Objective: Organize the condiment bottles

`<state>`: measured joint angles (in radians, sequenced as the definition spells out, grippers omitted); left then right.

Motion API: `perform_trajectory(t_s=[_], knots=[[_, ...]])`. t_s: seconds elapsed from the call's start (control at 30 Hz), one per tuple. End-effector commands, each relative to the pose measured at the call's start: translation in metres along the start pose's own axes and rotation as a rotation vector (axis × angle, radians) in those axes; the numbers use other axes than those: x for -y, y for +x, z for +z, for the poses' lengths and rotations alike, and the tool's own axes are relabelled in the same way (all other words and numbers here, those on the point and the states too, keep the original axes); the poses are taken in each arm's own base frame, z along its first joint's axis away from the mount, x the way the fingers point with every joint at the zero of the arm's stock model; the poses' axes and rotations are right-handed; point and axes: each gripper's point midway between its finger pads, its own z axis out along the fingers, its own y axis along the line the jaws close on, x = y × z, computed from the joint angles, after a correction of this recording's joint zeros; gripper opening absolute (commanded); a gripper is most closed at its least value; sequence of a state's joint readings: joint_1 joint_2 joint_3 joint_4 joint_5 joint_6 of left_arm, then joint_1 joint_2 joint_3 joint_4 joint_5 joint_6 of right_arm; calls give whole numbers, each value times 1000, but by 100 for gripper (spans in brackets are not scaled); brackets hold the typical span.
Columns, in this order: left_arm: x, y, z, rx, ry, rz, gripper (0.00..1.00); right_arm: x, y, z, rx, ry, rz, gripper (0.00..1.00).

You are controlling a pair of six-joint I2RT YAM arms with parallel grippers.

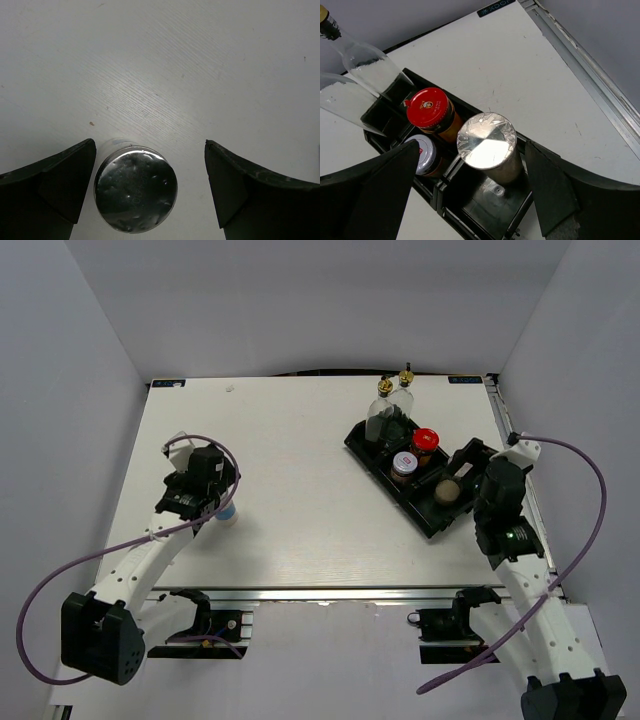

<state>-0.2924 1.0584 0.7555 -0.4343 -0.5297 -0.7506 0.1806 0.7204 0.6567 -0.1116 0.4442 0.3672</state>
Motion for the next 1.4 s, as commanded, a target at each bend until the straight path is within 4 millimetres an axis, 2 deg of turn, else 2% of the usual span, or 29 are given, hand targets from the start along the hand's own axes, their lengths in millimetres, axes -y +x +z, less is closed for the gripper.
perform_trajectory(t_s=[0.0, 0.13, 0.3, 0.37, 0.6, 0.7, 0.8, 0.83, 0.87, 0.93, 1.0, 1.07, 1.1, 1.13, 1.17, 1.27, 1.3, 1.37], knots=[[-14, 5, -4, 8, -65, 16, 98, 4, -14, -8, 79, 7, 56, 89], [-20, 5, -8, 26, -102, 40, 97, 9, -19, -14, 93, 26, 66, 89], [-18, 8, -9, 26, -117, 73, 84, 11, -20, -17, 105, 29, 76, 90], [-14, 6, -9, 38, -128, 91, 83, 14, -18, -16, 106, 40, 77, 89], [-4, 19, -13, 15, -145, 195, 82, 26, -15, -17, 113, 100, 76, 89], [-6, 20, -14, 21, -172, 214, 73, 27, -17, -18, 121, 105, 75, 89], [-3, 16, -18, 28, -171, 219, 60, 31, -19, -21, 120, 127, 71, 89], [1, 13, -20, 33, -161, 219, 56, 32, -19, -21, 121, 130, 73, 89], [4, 12, -21, 34, -150, 220, 47, 32, -20, -22, 128, 128, 78, 90], [16, 11, -24, 30, -110, 232, 40, 33, -22, -23, 138, 133, 85, 89], [38, 5, -29, 47, -43, 220, 31, 40, -26, -26, 161, 166, 90, 89], [56, -1, -34, 76, 7, 224, 29, 51, -30, -31, 194, 217, 100, 89], [80, -6, -42, 94, 79, 212, 26, 63, -33, -37, 229, 273, 117, 89], [93, -7, -47, 100, 125, 249, 25, 67, -34, -39, 245, 290, 129, 89], [123, -10, -55, 102, 228, 233, 24, 71, -35, -44, 269, 297, 150, 89], [181, 2, -85, 83, 460, 367, 24, 79, -37, -47, 303, 335, 162, 89], [217, 16, -106, 51, 616, 414, 25, 82, -37, -48, 305, 352, 162, 89], [247, 32, -125, 54, 752, 549, 27, 83, -35, -45, 291, 364, 155, 89]])
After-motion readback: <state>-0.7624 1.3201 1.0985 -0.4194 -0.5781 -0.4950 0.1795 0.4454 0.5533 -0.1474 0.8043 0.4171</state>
